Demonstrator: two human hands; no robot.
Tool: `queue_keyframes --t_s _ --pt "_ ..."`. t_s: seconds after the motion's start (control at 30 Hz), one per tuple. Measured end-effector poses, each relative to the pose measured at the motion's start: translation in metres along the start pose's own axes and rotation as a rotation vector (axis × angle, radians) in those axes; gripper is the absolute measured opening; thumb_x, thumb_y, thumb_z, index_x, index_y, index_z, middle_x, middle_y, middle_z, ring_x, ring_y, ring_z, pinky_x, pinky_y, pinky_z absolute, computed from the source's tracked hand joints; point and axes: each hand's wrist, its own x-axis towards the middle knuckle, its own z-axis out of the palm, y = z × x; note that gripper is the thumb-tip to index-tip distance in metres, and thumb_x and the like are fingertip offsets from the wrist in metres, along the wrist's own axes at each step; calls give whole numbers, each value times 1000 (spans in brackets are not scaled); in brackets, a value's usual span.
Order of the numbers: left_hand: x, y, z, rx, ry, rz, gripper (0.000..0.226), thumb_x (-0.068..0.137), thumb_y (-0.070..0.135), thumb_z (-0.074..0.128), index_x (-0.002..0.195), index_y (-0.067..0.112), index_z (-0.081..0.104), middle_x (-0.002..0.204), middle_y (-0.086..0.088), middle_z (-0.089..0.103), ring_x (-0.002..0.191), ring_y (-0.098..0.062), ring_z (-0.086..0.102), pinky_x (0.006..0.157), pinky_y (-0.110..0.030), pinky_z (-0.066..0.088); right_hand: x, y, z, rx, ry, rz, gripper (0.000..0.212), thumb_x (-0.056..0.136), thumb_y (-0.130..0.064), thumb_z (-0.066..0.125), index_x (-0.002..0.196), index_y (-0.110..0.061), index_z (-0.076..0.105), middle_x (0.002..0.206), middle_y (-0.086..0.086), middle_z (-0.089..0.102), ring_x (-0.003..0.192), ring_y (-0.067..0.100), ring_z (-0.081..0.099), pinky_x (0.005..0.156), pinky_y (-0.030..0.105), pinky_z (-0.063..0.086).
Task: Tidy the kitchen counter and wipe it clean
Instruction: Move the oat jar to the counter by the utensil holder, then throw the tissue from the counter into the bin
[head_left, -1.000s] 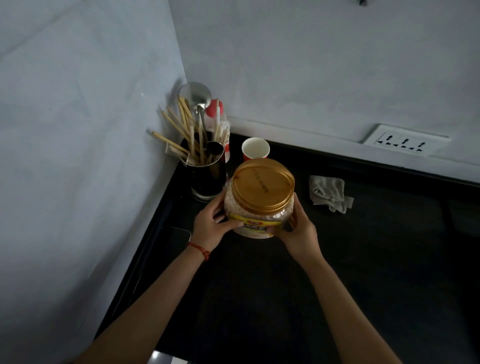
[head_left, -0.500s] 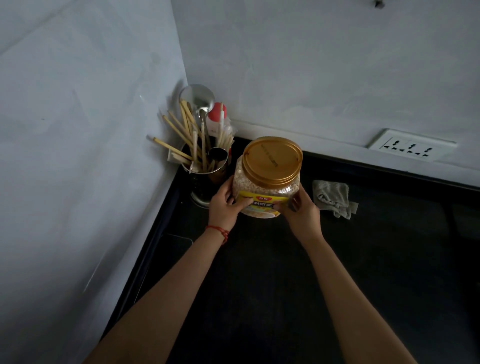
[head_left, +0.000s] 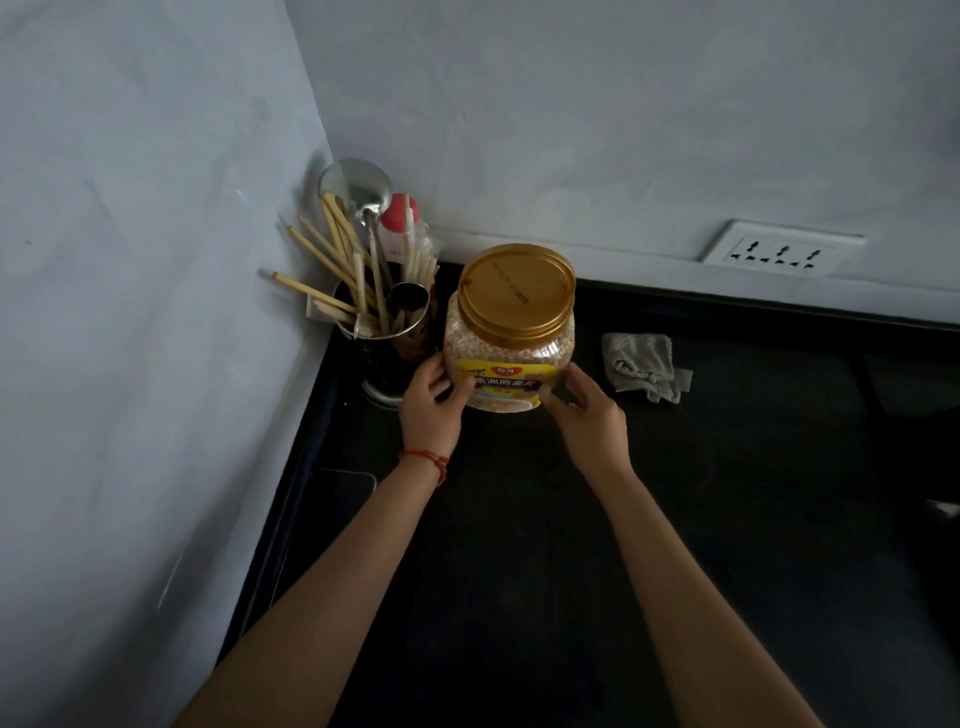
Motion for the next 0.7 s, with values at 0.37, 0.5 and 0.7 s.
queue_keyframes --t_s 0.37,0.5,0.7 --pt "-96 -22 32 289 -385 -56 36 88 23 57 123 14 53 112 0 58 102 -11 54 94 -32 48 -148 80 -63 128 268 373 41 89 -25 55 130 -22 49 120 -2 61 102 4 58 78 11 44" --pt "-146 -33 57 425 -632 10 29 88 20 57 116 13 58 102 4 59 100 -10 56 85 -21 44 -224 115 -90 206 472 450 33 92 -20 53 125 -16 56 112 -6 60 90 -3 56 63 0 44" --pt "-241 -59 108 516 -916 137 16 86 12 60 88 27 61 89 3 66 91 -13 63 78 -16 47 -354 187 -118 287 771 606 25 91 -18 55 113 -11 64 104 5 68 93 22 65 75 20 55"
